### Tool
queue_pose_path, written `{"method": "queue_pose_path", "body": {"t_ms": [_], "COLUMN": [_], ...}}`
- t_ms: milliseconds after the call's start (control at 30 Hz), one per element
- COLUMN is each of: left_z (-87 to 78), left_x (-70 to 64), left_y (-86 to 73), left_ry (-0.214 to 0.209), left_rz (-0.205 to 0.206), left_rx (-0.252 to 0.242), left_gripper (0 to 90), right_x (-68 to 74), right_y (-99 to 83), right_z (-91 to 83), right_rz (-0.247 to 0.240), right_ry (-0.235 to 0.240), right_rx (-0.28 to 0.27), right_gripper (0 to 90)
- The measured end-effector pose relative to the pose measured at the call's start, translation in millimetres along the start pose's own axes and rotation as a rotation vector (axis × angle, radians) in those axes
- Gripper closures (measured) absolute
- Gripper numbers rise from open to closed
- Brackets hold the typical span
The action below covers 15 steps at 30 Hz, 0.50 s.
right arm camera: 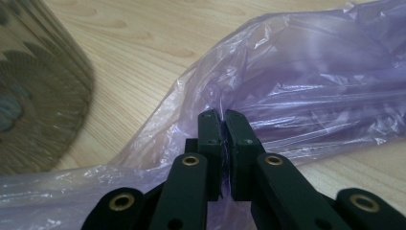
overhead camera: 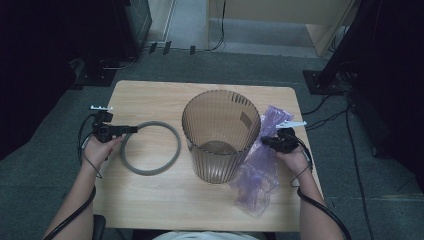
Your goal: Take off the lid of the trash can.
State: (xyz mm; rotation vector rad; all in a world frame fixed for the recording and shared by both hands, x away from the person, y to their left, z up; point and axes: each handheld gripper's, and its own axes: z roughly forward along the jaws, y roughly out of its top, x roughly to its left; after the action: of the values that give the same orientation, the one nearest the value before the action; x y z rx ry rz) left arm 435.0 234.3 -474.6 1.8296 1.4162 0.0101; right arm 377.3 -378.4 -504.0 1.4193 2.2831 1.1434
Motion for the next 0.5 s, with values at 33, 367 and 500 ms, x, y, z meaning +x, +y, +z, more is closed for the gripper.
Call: {"method": "queue_pose_path", "body": {"t_ms": [33, 367, 500], "left_z": [0.3, 4.3, 3.2], "left_x": [-0.6, -6.8, -10.4], "left_y": [0.3, 1.5, 2.5], "left_ry": [-0.001, -0.012, -0.019], "left_rz": [-0.001, 0.026, 0.034], "left_rx": [0.001, 0.015, 0.008], "left_gripper": [42.9, 41.0, 39.9], "right_x": [0.4, 1.3, 1.3], "right_y": [1.7, 6.3, 7.5], "right_z": [-1.0, -4.9, -7.4], "right_rz": [-0.003, -0.011, -0.02], "right_ry": [0.002, 0.007, 0.006], "right_rx": [-0.003, -0.017, -0.024], "right_gripper": [87.2, 87.1, 87.1]}}
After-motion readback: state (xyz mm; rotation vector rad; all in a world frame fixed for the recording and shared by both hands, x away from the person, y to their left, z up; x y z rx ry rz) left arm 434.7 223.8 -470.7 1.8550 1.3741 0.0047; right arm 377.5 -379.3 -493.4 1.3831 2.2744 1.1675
